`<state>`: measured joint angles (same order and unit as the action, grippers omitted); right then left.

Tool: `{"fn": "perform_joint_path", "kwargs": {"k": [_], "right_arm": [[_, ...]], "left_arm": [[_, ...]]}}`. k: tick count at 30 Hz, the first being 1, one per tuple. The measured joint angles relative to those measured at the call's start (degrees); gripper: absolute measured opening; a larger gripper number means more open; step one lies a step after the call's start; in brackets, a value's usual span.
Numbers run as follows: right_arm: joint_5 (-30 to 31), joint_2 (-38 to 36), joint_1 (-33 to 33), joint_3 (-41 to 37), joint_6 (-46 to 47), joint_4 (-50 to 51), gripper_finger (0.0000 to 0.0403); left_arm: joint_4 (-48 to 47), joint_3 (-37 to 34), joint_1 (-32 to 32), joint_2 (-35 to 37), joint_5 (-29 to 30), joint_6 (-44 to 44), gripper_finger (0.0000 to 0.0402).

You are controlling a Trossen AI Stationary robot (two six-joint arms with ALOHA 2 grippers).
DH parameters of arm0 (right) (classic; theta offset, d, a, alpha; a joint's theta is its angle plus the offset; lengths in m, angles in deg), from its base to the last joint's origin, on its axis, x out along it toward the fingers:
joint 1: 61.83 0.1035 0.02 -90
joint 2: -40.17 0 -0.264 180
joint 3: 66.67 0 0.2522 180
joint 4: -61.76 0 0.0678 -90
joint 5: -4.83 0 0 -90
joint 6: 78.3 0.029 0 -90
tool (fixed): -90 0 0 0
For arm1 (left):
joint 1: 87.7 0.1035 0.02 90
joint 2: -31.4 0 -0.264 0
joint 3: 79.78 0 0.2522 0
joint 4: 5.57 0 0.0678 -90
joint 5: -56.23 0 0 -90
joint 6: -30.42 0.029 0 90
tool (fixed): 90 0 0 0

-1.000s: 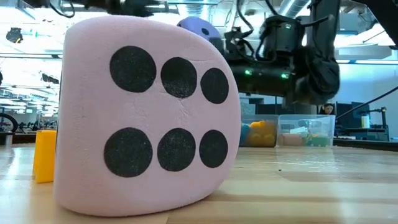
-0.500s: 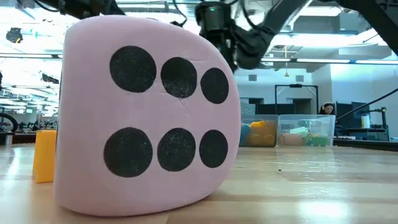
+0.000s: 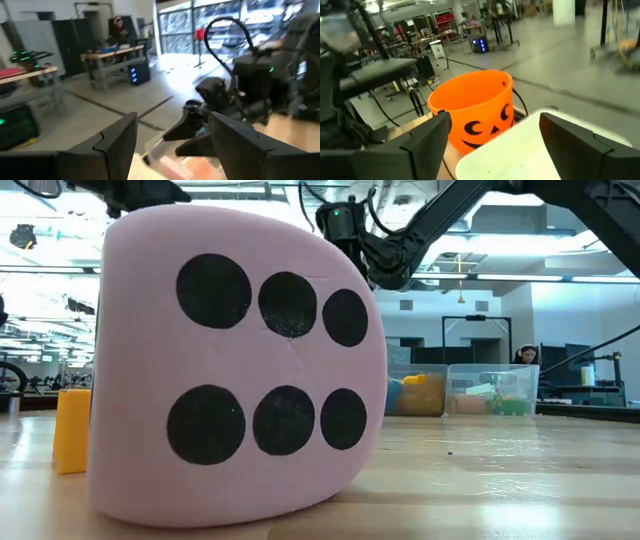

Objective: Pick & Place Toys
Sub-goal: Put the purple die into the white bin

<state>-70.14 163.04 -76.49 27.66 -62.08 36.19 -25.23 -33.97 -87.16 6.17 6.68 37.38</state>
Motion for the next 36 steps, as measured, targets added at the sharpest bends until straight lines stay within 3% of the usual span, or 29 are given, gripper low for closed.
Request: {"fn": "perform_joint_path", "kwargs": {"k": [5,10,14,17,24,27,31,36], "right_arm": [[-4.56,0.02,-2.5,-0.07,6.2,4.58,0.0301],[-18.19,-0.02,-1.64,-0.07,4.23,3.24,0.0301],[-25.43,-1.99,1.73,-0.13,-0.74,7.66,0.0301],[-25.47,-4.24,5.45,-0.13,-6.16,14.98,0.0301],[-21.01,-7.29,14.85,-0.19,-8.86,27.77,0.0301],[-18.62,-7.39,18.0,-0.2,-8.75,30.0,0.0301],[-17.5,-7.41,21.2,-0.19,-8.76,33.81,0.0301],[-17.44,-7.41,23.83,-0.19,-7.12,39.57,0.0301]], "left_arm": [[-2.86,-0.01,1.7,-4.25,0.13,-3.03,0.0237],[-3.76,-0.01,0.61,-9.83,-0.75,-2.75,0.0237],[-7.42,0.01,-1.41,-12.46,-6.84,-1.16,0.0237],[-11.86,0.0,-3.84,-13.73,-11.65,-3.36,0.0237],[-27.01,1.69,-8.74,-15.21,-11.87,-17.72,0.0237],[-38.86,5.3,-8.85,-17.02,-9.6,-26.95,0.0237],[-46.94,9.46,-8.65,-19.76,-6.97,-34.86,0.0237],[-63.32,13.09,-5.9,-25.68,-9.79,-48.74,0.0236]]}}
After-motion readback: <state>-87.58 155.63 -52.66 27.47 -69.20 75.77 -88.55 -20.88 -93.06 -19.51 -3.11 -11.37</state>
